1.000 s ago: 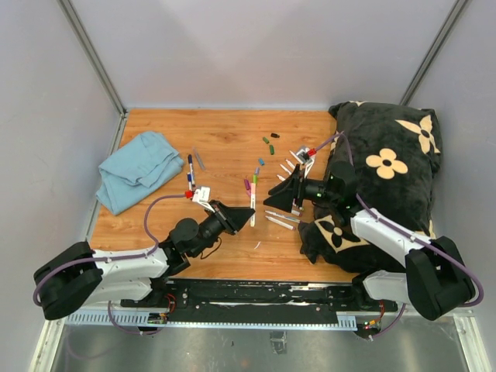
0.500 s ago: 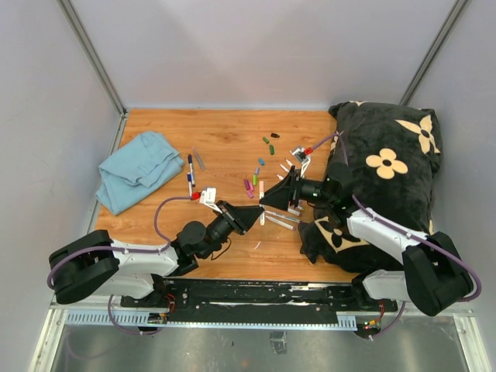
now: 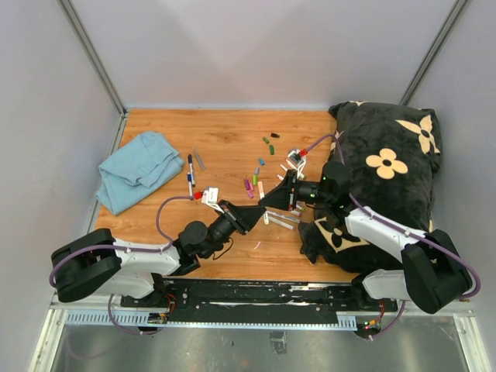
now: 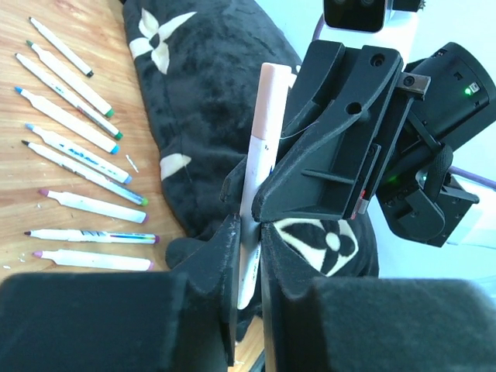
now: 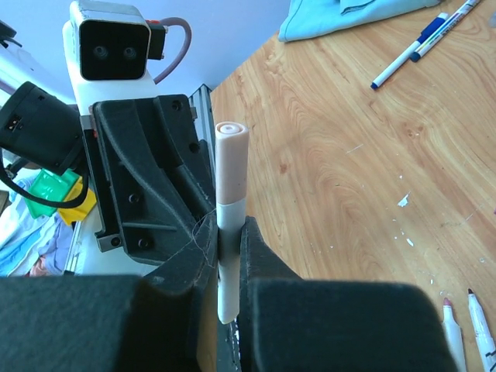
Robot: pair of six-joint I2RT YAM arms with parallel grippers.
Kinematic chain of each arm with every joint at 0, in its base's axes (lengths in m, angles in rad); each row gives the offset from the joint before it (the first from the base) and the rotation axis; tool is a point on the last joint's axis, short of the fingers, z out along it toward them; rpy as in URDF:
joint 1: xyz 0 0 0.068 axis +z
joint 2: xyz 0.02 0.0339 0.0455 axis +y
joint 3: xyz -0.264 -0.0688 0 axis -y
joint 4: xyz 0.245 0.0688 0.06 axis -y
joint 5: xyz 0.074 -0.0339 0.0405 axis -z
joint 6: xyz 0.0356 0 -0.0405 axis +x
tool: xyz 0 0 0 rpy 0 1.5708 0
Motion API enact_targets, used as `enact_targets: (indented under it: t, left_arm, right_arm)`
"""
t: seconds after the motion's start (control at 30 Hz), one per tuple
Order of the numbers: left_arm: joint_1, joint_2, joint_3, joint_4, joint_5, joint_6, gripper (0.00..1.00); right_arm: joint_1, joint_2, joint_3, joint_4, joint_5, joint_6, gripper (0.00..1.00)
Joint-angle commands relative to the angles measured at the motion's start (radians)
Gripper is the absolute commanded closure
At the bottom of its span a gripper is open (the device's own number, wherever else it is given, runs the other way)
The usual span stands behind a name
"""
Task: Open the pen caps
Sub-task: Pick up the pen from the center of the board, then open the pen cap from the pen.
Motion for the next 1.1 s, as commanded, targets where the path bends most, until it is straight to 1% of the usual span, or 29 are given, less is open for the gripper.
enact_targets:
  t: [0.0,0.17,0.27,0.33,0.47,0.53,0.6,0.63,0.73,0.87,1.07]
  left_arm:
    - [-0.006,-0.036,-0.008,0.011,0.037,0.043,0.77]
    - [-0.007,-0.100,-0.090,0.053,0.090,0.098,0.44]
    - [-0.006,-0.168,-0.119,0.024,0.114,0.171,0.27]
    - [-0.006,-0.231,-0.129,-0.021,0.129,0.224,0.18]
    - [-0.004,-0.382,-0.150,-0.124,0.107,0.293,0.01]
    - [0.007,-0.450,-0.167,-0.155,0.103,0.309,0.01]
    - [0.038,-0.513,-0.176,-0.187,0.127,0.302,0.01]
    - [0.054,-0.536,-0.174,-0.197,0.153,0.292,0.01]
    - [0.148,-0.576,-0.160,-0.237,0.263,0.252,0.01]
    - [0.230,-0.571,-0.147,-0.230,0.364,0.201,0.01]
    - [0.294,-0.510,-0.121,-0.183,0.447,0.153,0.01]
  right_arm:
    - [0.016,-0.019,0.047,-0.032,-0.052,-0.065,0.99]
    - [-0.004,-0.022,0.085,-0.132,-0.079,-0.131,0.99]
    - [-0.016,-0.011,0.125,-0.235,-0.114,-0.221,0.99]
    - [-0.022,0.001,0.174,-0.361,-0.156,-0.335,0.99]
    - [-0.029,0.042,0.296,-0.720,-0.263,-0.632,0.99]
    - [-0.032,0.063,0.322,-0.779,-0.304,-0.693,0.99]
    - [-0.034,0.074,0.323,-0.787,-0.327,-0.708,0.98]
    - [-0.034,0.079,0.325,-0.798,-0.336,-0.721,0.98]
    - [-0.034,0.094,0.344,-0.852,-0.351,-0.772,0.97]
    - [-0.034,0.110,0.365,-0.919,-0.351,-0.828,0.97]
    - [-0.035,0.131,0.379,-0.959,-0.348,-0.864,0.95]
